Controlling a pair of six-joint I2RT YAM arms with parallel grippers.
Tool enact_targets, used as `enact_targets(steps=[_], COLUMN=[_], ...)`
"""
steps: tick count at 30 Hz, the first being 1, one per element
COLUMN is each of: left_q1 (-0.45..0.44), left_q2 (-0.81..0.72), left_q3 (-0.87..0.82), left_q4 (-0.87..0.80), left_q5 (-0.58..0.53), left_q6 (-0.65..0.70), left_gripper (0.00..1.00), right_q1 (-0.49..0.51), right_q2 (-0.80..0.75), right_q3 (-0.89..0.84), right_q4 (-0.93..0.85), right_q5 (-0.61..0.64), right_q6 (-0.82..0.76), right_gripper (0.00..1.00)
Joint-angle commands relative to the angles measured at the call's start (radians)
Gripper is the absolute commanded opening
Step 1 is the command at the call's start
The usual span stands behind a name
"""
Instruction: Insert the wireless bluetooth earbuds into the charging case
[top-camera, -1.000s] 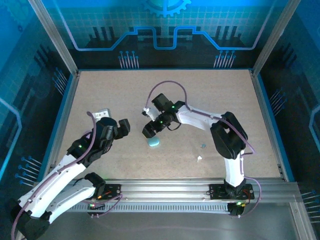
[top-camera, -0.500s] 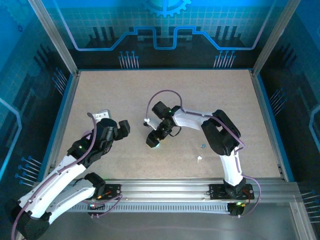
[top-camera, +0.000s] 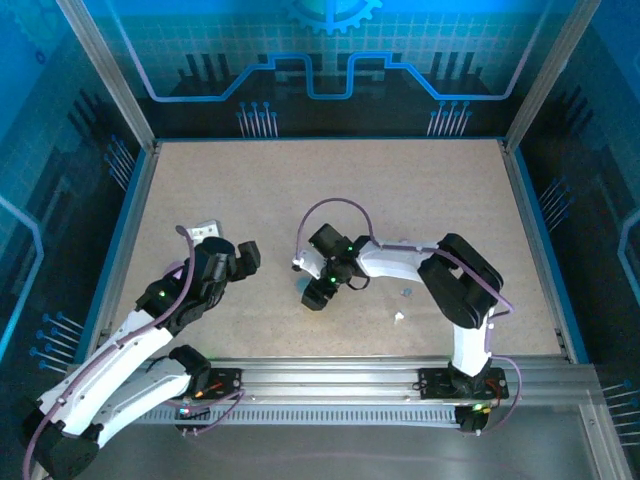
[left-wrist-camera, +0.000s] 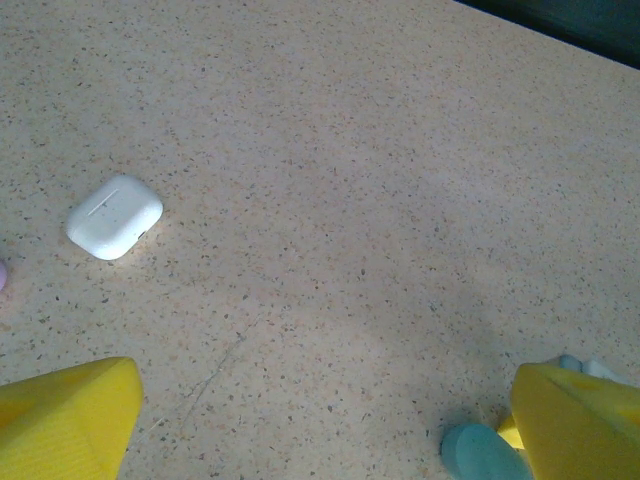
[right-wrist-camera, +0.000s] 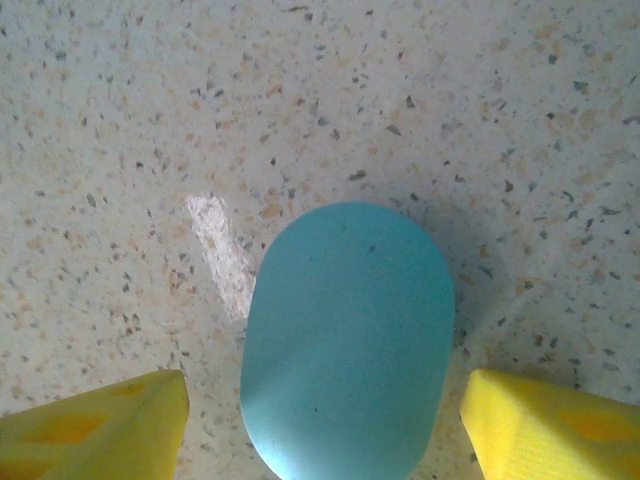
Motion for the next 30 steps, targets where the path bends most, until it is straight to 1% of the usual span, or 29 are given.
enact_targets(steps=[1, 4, 8, 11, 14, 17, 22, 24, 27, 29, 30], left_q1=[0.01, 0.011, 0.012, 0.012, 0.013, 0.017, 0.021, 0.023, 0.028, 0.033, 0.036], left_q2=[0.0, -0.001, -0.001, 0.002, 0.008, 0.017, 0.032, 0.036, 0.052, 0.067, 0.074], left_q3=[-0.009, -0.008, -0.011, -0.014, -0.017, -0.015, -0.005, -0.003, -0.002, 0.002, 0.004], left_q4=[0.023, 0.016, 0.019, 0.025, 0.03, 0.031, 0.03, 0.03, 0.042, 0.045, 0.049], left_q5=[-0.013, -0.018, -0.017, -0.016, -0.007, 0.002, 0.02, 0.034, 0.075, 0.106, 0.121], left_q6=[0.024, 0.027, 0.029, 0.027, 0.024, 0.02, 0.023, 0.026, 0.031, 0.03, 0.031], left_gripper=[0.96, 0.96, 0.95, 0.96, 0.96, 0.96, 0.96, 0.96, 0.96, 0.95, 0.96], right_q1=[0.029, 0.043, 0.053, 0.054, 0.056, 0.057, 0.057, 0.057, 0.055, 0.053, 0.05], right_q2=[-0.025, -0.03, -0.026, -0.028, -0.032, -0.021, 0.0, 0.008, 0.007, -0.014, -0.031], right_q3=[-0.077, -0.125, -0.164, -0.196, -0.221, -0.224, -0.224, -0.224, -0.223, -0.244, -0.256], right_q4=[0.194, 0.279, 0.334, 0.379, 0.428, 0.459, 0.488, 0.491, 0.504, 0.512, 0.518], right_q5=[0.133, 0.146, 0.154, 0.143, 0.121, 0.119, 0.109, 0.105, 0.096, 0.093, 0.091], right_q6=[-0.082, -0.116, -0.151, -0.172, -0.192, -0.204, -0.204, -0.204, -0.202, -0.194, -0.187], right_gripper=[0.75, 0.71, 0.64, 0.62, 0.61, 0.56, 0.54, 0.51, 0.43, 0.37, 0.37])
